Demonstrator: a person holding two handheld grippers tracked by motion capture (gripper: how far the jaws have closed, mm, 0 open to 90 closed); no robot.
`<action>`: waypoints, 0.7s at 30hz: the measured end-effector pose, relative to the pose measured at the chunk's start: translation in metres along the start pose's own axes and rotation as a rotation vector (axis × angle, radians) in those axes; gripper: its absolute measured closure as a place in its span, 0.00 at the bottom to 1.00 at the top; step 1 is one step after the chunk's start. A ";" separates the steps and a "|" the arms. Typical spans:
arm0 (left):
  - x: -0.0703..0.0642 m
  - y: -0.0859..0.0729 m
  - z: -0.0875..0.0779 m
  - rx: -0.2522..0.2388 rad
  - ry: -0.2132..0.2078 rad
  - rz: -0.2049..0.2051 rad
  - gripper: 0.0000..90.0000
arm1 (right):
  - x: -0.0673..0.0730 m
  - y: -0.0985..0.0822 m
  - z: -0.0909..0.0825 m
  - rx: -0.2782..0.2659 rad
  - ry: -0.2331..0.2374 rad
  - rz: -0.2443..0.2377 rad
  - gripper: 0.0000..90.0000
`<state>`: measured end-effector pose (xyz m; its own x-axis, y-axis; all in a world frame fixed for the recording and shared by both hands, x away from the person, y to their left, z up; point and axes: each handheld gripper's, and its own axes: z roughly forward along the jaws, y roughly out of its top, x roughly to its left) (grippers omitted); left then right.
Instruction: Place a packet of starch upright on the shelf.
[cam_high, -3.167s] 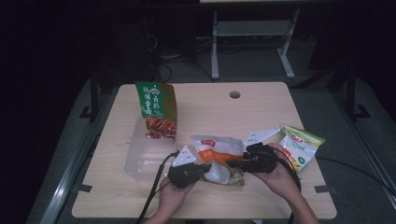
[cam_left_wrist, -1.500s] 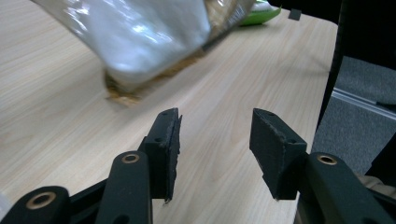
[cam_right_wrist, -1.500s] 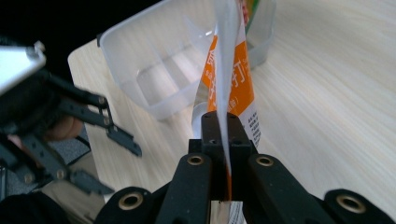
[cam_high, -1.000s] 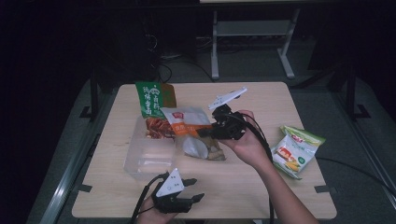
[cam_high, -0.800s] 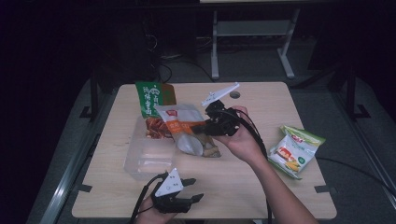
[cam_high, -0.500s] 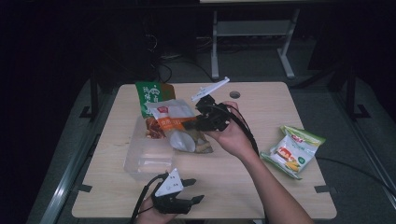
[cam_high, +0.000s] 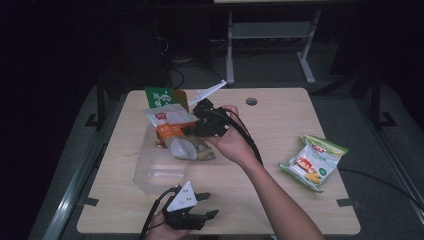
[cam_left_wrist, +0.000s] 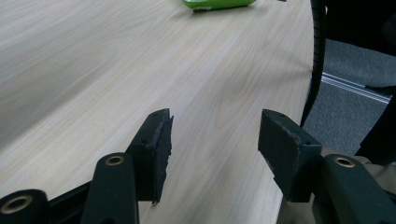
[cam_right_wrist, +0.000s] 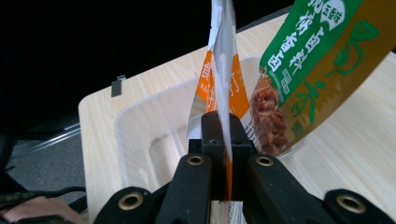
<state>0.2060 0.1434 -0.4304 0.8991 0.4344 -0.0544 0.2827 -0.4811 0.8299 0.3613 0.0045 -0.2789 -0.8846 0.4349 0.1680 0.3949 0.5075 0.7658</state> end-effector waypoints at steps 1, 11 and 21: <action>0.000 0.000 0.000 -0.002 0.001 -0.003 0.49 | 0.000 0.001 0.002 0.000 0.000 -0.004 1.00; 0.001 -0.001 0.000 -0.003 -0.005 -0.005 0.49 | 0.002 0.014 0.030 0.006 0.022 0.001 1.00; 0.003 -0.002 -0.001 -0.002 -0.014 -0.011 0.47 | 0.002 0.021 0.072 0.025 0.058 0.015 1.00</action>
<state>0.2074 0.1464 -0.4312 0.9006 0.4288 -0.0712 0.2916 -0.4745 0.8305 0.3859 0.0696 -0.3076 -0.8910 0.3997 0.2155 0.4139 0.5199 0.7473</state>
